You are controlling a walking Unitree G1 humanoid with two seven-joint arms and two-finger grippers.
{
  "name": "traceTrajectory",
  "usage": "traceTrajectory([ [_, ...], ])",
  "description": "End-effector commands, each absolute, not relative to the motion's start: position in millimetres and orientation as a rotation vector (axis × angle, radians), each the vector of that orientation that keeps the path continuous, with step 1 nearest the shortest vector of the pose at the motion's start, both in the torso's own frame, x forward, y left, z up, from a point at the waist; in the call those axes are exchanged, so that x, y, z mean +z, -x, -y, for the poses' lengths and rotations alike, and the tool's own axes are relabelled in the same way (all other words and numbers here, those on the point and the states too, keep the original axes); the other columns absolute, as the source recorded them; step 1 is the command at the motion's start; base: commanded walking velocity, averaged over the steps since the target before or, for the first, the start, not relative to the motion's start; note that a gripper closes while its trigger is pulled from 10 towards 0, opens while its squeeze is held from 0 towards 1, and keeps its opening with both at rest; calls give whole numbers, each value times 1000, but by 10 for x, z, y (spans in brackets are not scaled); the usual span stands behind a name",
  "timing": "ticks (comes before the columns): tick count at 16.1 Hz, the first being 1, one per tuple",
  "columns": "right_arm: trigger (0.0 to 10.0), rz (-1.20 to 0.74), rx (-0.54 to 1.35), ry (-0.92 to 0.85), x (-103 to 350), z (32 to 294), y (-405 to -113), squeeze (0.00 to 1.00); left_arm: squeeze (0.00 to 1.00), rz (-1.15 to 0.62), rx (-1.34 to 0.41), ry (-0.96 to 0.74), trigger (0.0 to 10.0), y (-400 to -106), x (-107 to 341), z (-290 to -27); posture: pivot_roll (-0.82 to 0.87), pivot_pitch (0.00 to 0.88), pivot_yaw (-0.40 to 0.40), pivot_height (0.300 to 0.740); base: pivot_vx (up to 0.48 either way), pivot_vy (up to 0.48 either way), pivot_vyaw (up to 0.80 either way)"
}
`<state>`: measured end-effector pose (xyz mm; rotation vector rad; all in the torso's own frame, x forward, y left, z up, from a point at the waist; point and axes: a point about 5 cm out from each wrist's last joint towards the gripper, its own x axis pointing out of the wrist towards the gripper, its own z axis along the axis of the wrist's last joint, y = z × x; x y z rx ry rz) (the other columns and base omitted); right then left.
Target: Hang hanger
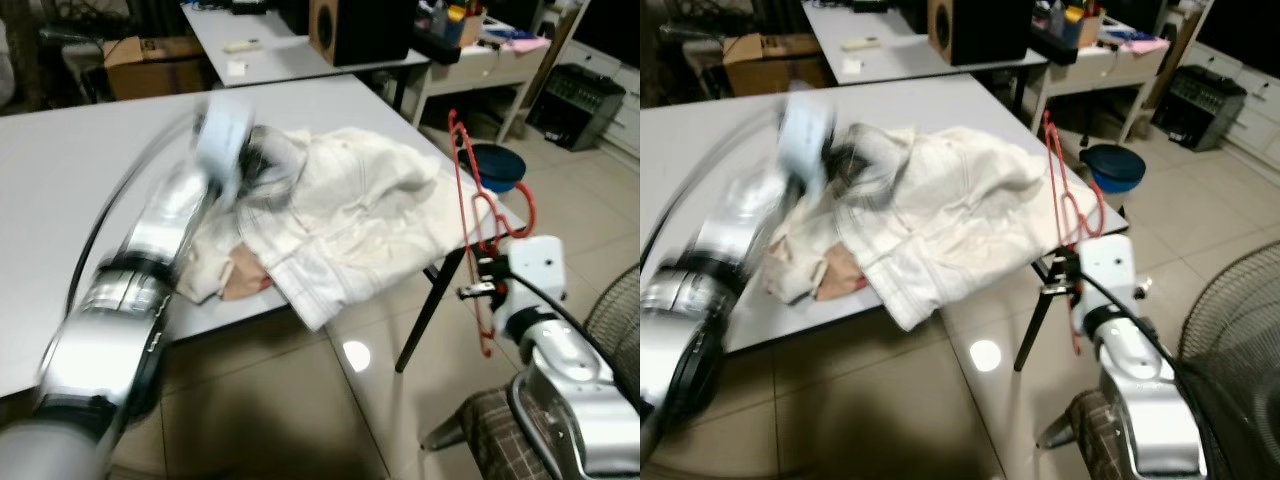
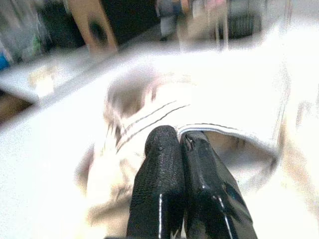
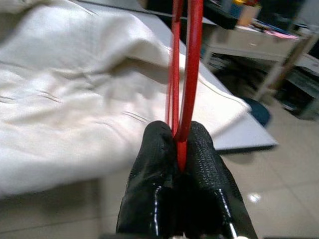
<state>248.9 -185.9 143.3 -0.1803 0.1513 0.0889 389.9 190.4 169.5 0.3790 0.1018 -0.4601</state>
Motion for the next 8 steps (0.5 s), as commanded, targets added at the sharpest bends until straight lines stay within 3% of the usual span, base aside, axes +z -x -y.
traceTrajectory([
  [1, 10000, -116, 107, 170, 1497, 1836, -2477, 0, 1000, -90, -432, -428, 10000, -3921, 1835, -1994, -101, 0, -10, 740, 0, 0, 0],
  [3, 10000, -105, 132, 163, 1496, 1782, -2481, 0, 1000, -163, -286, -466, 10000, -3894, 1902, -2415, -94, 0, -6, 740, 0, 0, 0],
  [4, 10000, -101, 137, 165, 1501, 1773, -2483, 0, 1000, -175, -267, -452, 10000, -3888, 1933, -2486, -93, 0, -4, 740, 0, 0, 0],
  [8, 10000, -94, 138, 151, 1502, 1779, -2482, 0, 1000, -132, -183, -248, 10000, -3777, 2272, -2978, -95, 0, 13, 740, 0, 0, 0],
])
